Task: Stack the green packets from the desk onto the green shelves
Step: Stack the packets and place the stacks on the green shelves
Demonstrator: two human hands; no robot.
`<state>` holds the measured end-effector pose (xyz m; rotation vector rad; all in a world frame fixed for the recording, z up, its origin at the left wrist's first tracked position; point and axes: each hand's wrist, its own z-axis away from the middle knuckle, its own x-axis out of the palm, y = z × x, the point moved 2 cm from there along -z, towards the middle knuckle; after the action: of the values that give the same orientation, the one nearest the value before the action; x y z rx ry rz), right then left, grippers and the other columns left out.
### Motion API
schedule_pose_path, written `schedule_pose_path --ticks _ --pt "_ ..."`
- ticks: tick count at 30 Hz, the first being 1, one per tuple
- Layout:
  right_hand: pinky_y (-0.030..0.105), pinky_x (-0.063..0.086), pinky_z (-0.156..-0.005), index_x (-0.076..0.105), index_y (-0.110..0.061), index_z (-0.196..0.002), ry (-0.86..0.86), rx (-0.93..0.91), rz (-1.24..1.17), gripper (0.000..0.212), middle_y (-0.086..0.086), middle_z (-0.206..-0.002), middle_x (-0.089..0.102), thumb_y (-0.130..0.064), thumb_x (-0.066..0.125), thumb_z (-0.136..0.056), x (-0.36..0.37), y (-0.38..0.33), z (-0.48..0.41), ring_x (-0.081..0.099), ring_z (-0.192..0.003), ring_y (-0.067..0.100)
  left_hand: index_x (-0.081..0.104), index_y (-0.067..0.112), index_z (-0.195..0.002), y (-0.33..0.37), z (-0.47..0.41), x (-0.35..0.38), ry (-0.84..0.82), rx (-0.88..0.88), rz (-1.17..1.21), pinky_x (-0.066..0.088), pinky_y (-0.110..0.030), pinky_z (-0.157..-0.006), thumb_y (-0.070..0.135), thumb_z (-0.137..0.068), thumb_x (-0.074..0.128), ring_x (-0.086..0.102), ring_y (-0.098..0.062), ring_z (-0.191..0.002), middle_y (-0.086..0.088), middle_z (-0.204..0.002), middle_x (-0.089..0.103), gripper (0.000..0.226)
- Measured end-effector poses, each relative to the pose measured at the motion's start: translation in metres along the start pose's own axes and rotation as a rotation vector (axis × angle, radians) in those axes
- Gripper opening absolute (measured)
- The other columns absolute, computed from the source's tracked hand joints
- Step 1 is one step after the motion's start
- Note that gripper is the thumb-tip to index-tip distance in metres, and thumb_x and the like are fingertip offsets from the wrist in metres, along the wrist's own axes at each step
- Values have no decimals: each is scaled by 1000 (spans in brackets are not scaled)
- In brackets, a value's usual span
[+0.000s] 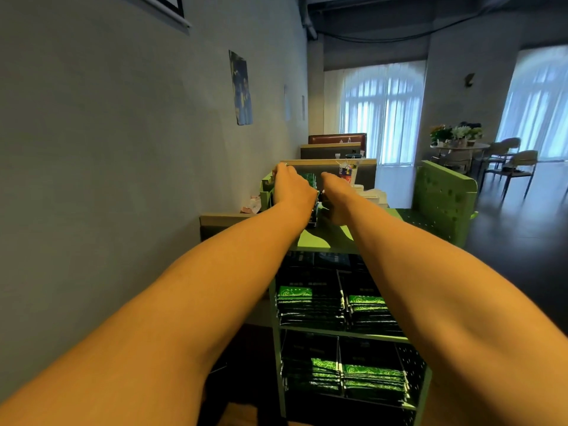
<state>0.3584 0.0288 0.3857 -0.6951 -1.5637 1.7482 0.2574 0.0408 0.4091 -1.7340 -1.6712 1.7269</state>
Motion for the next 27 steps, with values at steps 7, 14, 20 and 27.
schedule_pose_path --ticks 7,14,20,27 --pt "42 44 -92 42 -16 -151 -82 27 -20 55 10 -123 56 -50 28 -110 8 5 -4 54 -109 27 61 14 -124 0 -7 10 99 -11 60 36 -42 -103 32 -97 61 49 -29 -122 -8 -121 61 32" --pt "39 41 -91 49 -2 -142 84 -72 128 41 15 -137 56 -23 38 -108 5 0 3 52 -119 29 56 12 -130 -4 -7 9 161 -32 139 37 -40 -101 30 -96 62 46 -29 -124 -9 -125 59 39" --pt "39 58 -95 53 -12 -90 273 -190 76 16 12 -105 65 -20 51 -103 -8 -4 14 64 -103 28 58 17 -126 -14 8 -2 235 42 301 34 -43 -104 33 -94 64 47 -29 -126 -7 -123 61 37" --pt "31 44 -59 57 -19 -72 392 -344 31 31 3 -72 55 -22 52 -103 -13 6 57 46 -64 16 64 16 -106 -38 46 -3 420 -10 794 35 -33 -69 40 -94 53 50 -21 -88 -4 -92 59 29"
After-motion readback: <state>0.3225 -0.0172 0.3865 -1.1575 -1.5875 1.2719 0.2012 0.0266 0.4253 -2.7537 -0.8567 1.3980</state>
